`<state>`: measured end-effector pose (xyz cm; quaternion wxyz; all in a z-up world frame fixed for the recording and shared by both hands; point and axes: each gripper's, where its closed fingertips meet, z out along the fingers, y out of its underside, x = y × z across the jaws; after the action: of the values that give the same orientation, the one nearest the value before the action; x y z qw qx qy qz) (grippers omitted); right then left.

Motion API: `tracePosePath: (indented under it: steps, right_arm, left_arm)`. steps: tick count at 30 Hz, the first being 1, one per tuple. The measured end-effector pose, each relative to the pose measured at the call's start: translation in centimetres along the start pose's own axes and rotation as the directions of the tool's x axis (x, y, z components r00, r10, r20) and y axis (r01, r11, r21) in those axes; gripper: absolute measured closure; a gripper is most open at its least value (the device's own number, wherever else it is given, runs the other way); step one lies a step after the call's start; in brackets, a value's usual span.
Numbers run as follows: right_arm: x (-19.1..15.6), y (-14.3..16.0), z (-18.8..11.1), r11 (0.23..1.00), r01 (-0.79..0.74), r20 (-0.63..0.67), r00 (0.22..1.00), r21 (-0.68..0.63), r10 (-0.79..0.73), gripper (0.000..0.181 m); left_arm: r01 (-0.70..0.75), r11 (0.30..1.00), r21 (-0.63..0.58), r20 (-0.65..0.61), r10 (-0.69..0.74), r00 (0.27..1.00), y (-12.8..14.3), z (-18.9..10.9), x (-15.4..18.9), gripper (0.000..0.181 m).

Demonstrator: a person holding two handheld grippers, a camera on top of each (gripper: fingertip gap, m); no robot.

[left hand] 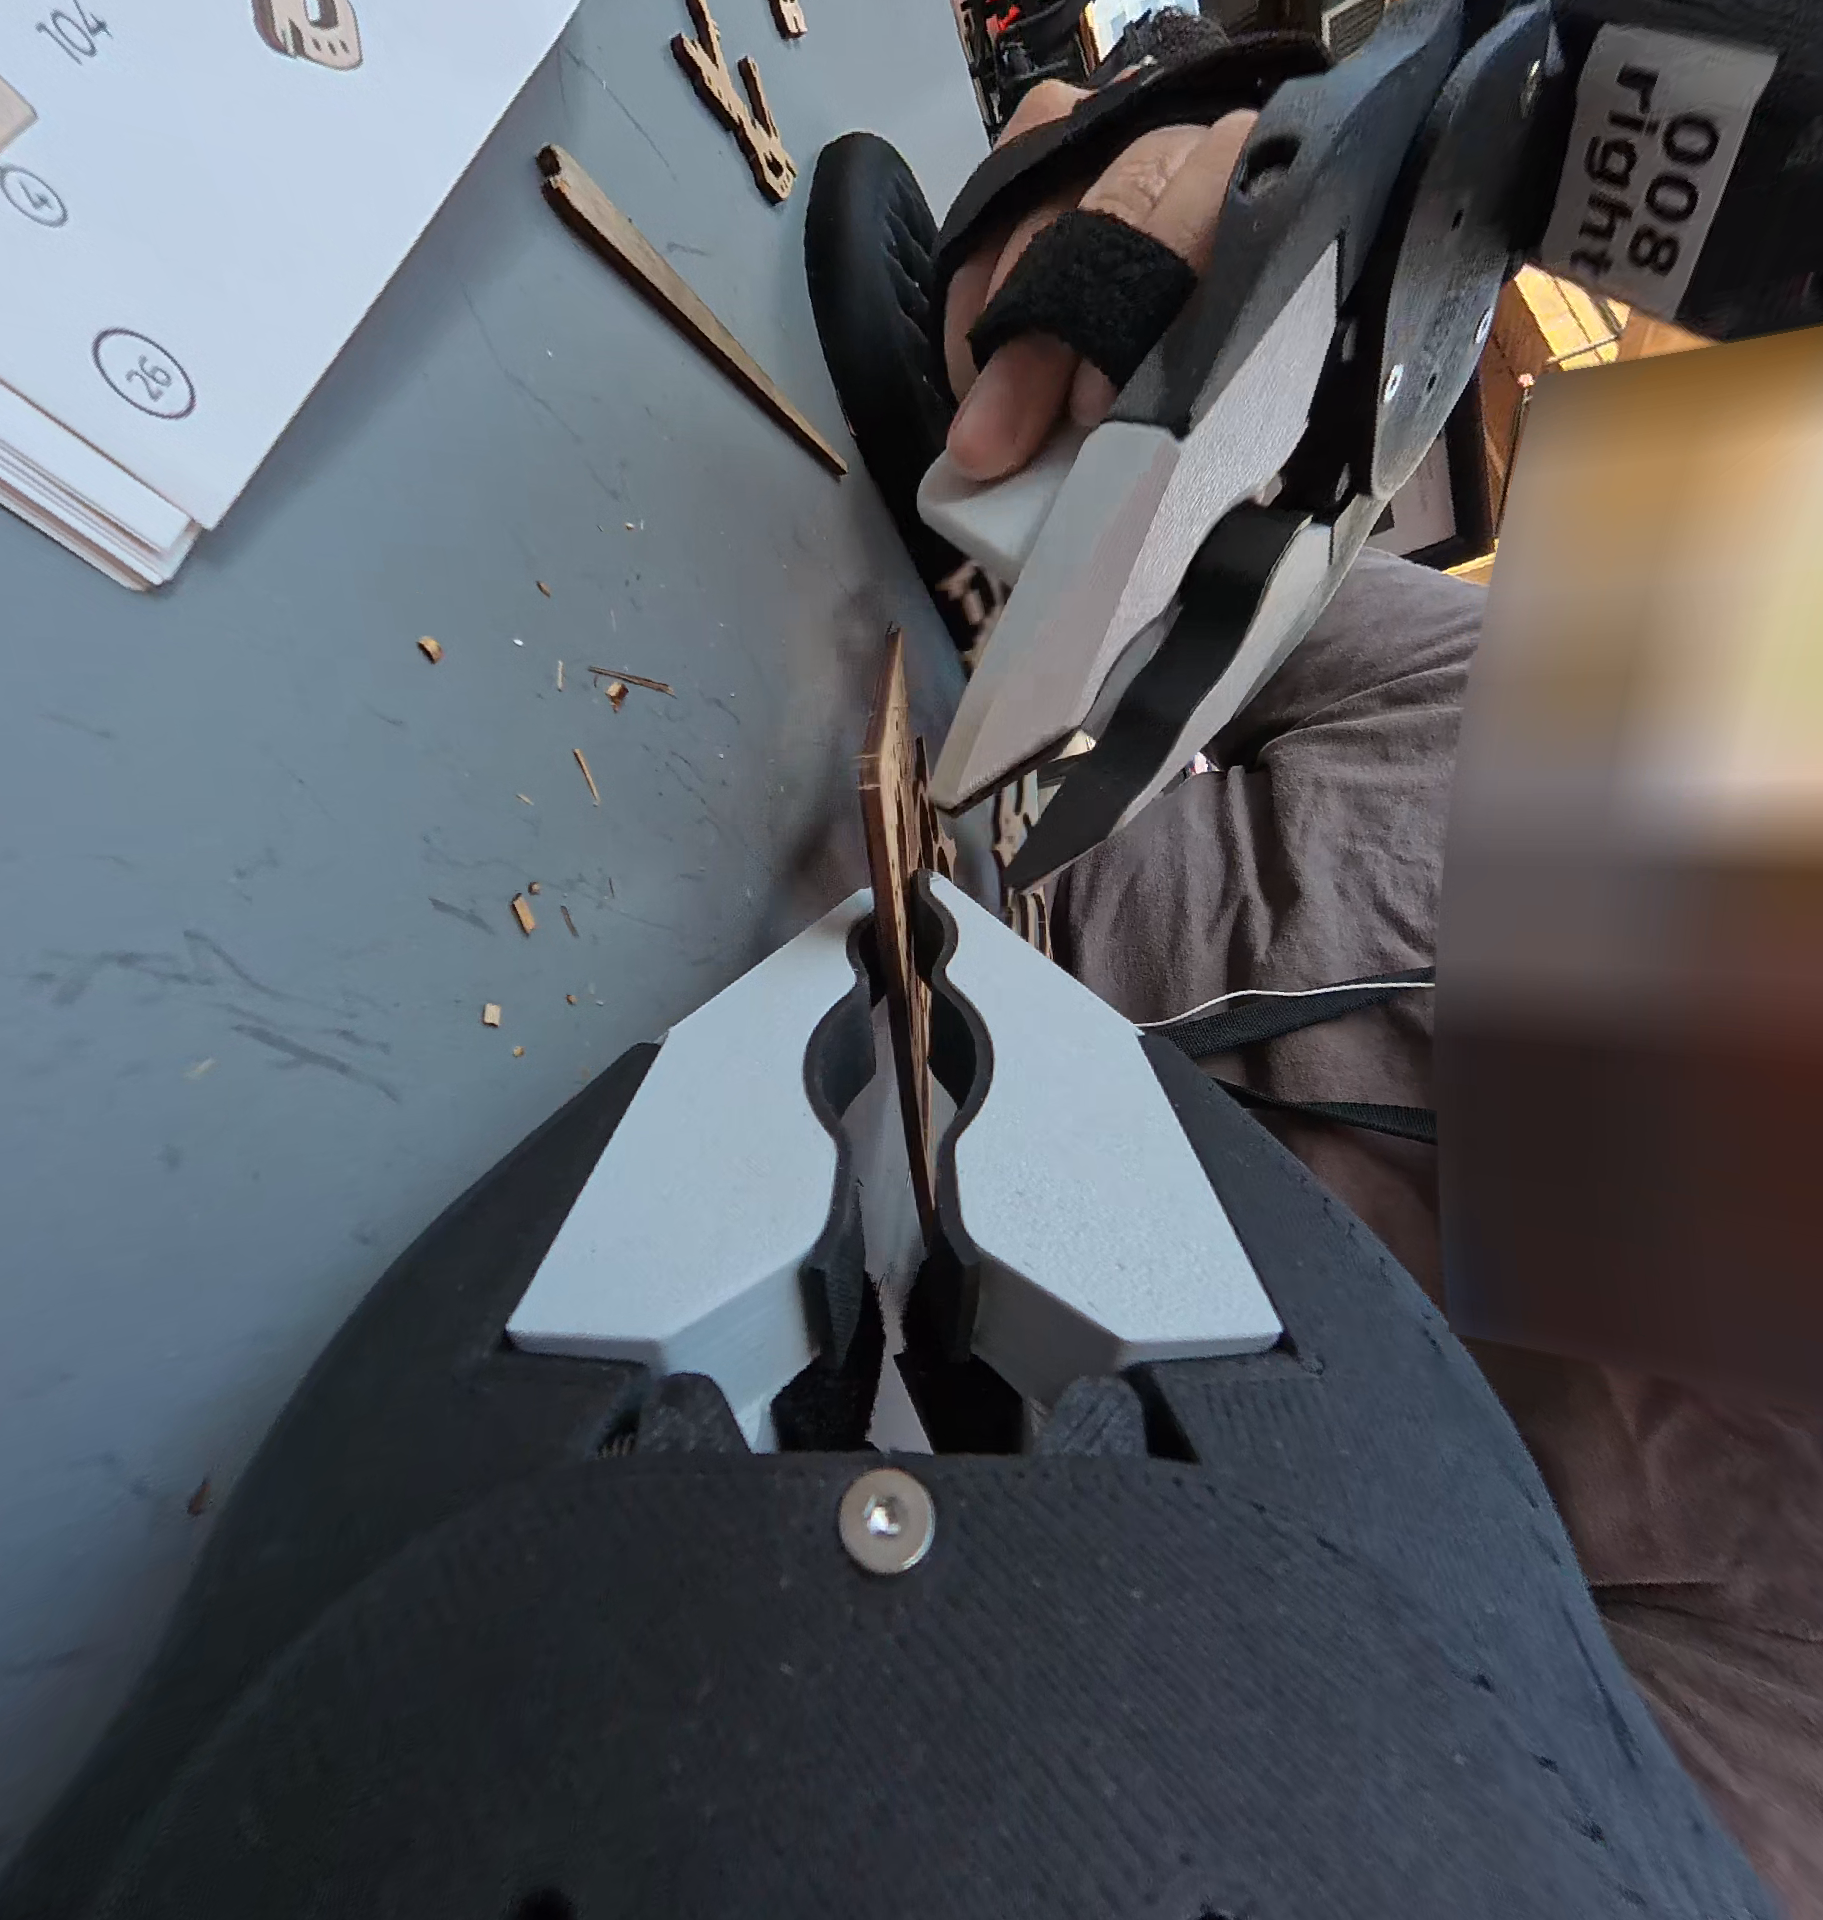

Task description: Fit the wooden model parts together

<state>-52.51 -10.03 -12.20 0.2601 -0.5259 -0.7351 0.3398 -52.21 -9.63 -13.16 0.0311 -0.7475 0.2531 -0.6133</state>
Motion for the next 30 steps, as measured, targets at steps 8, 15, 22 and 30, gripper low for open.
tracePosePath:
  steps: [8, 15, 22, 30]
  right_arm:
    - [2.9, -0.3, -1.7, 0.99, -0.126, 0.145, 0.98, -0.065, 0.134, 0.147]
    - [3.3, 0.1, 0.4, 0.919, 0.229, 0.173, 0.968, -0.322, -0.18, 0.133]
    - [3.4, 0.2, 1.1, 0.789, 0.42, 0.257, 0.906, -0.447, -0.337, 0.131]
    - [3.2, 0.8, 1.8, 0.71, 0.447, 0.379, 0.886, -0.544, -0.267, 0.135]
  left_arm:
    - [-0.044, 0.998, -0.047, -0.025, 0.043, 0.999, 0.6, 0.5, 0.6, 0.18]
    - [-0.034, 0.998, -0.049, -0.027, 0.033, 0.999, 0.6, 0.5, 0.6, 0.18]
    - [-0.038, 0.998, -0.058, -0.022, 0.036, 0.999, 0.7, 0.5, 0.5, 0.18]
    - [-0.065, 0.996, -0.064, -0.007, 0.065, 0.998, 0.9, 0.5, 0.5, 0.18]
